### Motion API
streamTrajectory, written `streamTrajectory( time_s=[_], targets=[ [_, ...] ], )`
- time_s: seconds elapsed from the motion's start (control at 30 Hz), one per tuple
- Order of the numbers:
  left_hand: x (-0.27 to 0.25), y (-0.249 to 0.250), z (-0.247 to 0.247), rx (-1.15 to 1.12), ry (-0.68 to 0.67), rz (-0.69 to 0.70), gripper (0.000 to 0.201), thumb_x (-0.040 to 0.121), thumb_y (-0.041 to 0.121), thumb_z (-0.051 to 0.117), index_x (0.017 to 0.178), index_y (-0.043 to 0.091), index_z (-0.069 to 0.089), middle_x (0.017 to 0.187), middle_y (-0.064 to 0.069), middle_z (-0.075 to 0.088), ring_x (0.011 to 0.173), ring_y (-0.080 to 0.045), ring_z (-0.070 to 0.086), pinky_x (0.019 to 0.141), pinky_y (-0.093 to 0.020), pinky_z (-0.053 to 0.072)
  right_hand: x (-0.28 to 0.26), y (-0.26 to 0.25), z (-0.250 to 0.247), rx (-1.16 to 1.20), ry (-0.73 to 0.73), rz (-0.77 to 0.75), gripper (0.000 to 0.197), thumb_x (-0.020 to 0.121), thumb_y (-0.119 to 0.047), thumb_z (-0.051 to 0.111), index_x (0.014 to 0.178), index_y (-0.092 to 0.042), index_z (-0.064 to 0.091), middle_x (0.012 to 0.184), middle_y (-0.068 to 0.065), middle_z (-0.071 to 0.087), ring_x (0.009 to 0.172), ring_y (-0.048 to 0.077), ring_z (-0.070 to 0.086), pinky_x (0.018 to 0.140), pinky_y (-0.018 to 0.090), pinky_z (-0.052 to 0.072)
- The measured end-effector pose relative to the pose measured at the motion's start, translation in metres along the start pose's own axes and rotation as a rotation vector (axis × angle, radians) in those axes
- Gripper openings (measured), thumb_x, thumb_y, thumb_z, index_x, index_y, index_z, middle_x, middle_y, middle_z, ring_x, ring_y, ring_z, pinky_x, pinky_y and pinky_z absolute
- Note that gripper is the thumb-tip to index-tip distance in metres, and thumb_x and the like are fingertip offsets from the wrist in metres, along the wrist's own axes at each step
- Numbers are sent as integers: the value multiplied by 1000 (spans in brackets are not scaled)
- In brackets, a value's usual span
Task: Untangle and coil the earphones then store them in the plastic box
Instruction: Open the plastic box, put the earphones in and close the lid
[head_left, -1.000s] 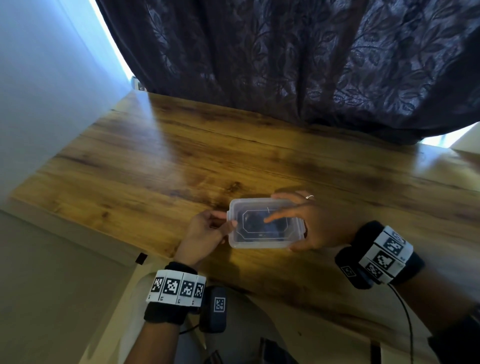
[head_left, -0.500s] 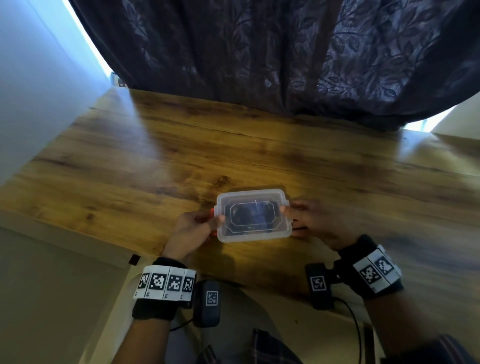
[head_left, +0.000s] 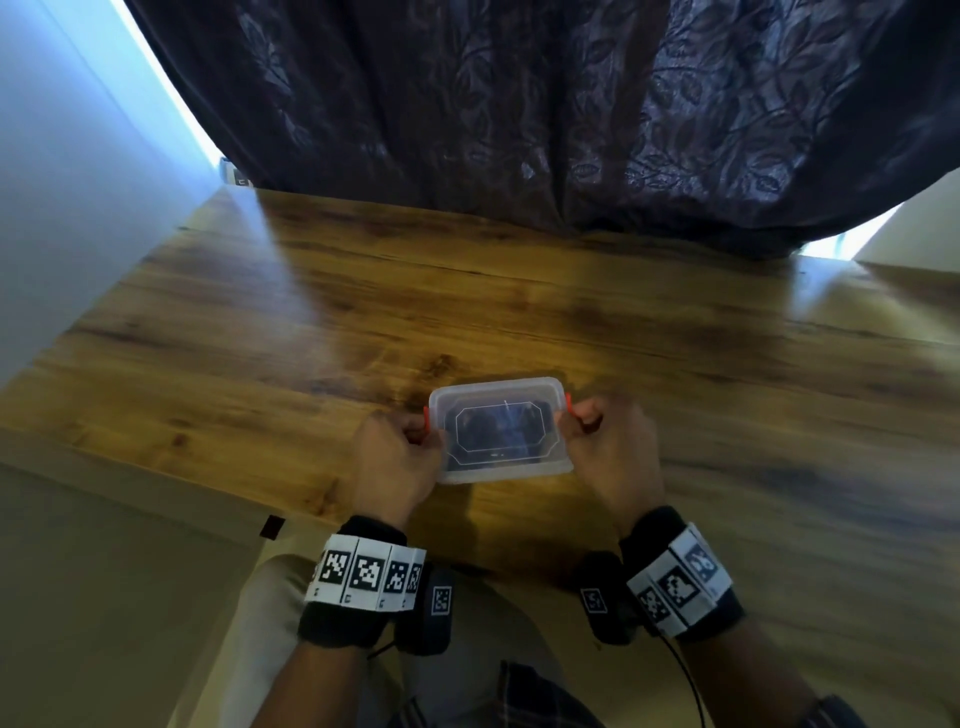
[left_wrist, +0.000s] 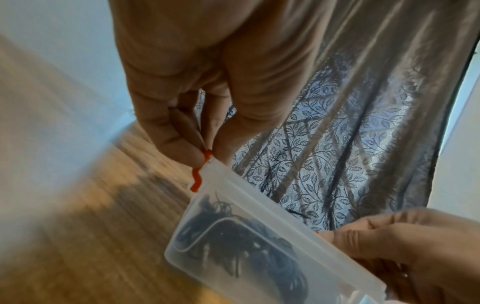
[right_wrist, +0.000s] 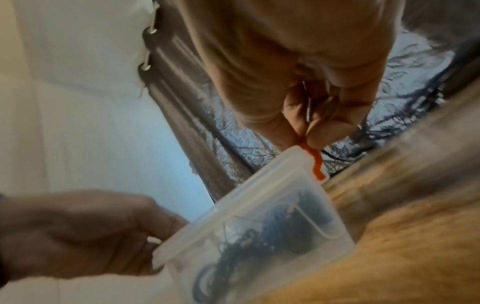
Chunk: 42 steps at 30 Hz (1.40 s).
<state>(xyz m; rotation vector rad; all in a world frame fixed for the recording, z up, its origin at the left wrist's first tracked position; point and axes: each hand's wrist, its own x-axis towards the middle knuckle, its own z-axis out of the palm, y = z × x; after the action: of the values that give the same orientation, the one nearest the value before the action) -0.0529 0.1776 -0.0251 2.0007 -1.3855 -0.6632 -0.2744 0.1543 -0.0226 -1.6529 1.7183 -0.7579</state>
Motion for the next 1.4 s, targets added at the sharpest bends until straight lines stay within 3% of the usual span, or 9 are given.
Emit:
streamTrajectory(
  time_s=[0.1,0.23,0.33,0.43,0.6,0.73,0.93,1.13,1.4],
  targets=[
    [4,3,0,46,-16,14,16,88,20,72,72,20,70,63,9,62,61,-2,58,53,-13,36,-5,5,2,-121,36,-174,14,98,-27,60,87,-19,61,89,-2,62,75,10,61,64,18,47],
    [24,6,4,89,-76,35,18,85,31,76,102,25,72,96,3,70,86,-9,64,76,-23,50,-13,13,1,-338,-126,-461,37,93,-51,54,119,-28,64,136,-1,45,121,15,45,98,35,46],
    [46,18,2,20,-44,-4,32,79,24,83,109,18,71,102,3,71,92,-12,64,83,-28,53,-23,9,-1,-466,-262,-549,56,92,-64,40,135,-33,58,142,-5,43,126,16,39,104,41,43],
    [67,27,1,31,25,-42,30,75,28,84,99,15,71,101,-3,74,92,-17,66,86,-34,56,-31,2,4,-527,-289,-570,55,90,-60,48,139,-35,54,140,-2,43,124,19,40,102,38,40],
    [80,55,11,194,-42,9,52,88,64,59,101,14,67,93,-5,69,89,-27,66,80,-41,57,-29,-14,29,-520,-103,-448,46,86,-45,67,131,-35,60,123,1,49,113,23,47,93,41,46],
    [85,68,12,225,-73,77,57,102,57,31,86,9,58,82,-12,64,81,-32,64,68,-35,46,-7,-9,14,-464,-66,-283,43,91,-43,64,133,-35,59,132,4,44,121,26,43,105,41,40],
    [93,60,6,255,-132,100,43,104,44,39,103,6,61,87,-16,68,84,-35,66,73,-39,53,16,20,-37,-472,50,-44,39,91,-36,67,129,-29,64,135,11,44,125,34,42,105,45,43],
    [107,69,0,289,-177,126,40,105,33,42,105,0,65,87,-19,63,91,-36,64,72,-34,39,35,73,-102,-482,216,200,41,85,-30,76,125,-28,69,126,10,50,117,37,45,99,45,46],
    [153,95,-18,258,-134,211,28,100,19,52,122,7,63,114,-23,68,92,-38,62,74,-34,37,48,89,-141,-512,231,375,38,87,-26,74,124,-27,68,128,12,47,120,38,42,103,51,43]
  ],
)
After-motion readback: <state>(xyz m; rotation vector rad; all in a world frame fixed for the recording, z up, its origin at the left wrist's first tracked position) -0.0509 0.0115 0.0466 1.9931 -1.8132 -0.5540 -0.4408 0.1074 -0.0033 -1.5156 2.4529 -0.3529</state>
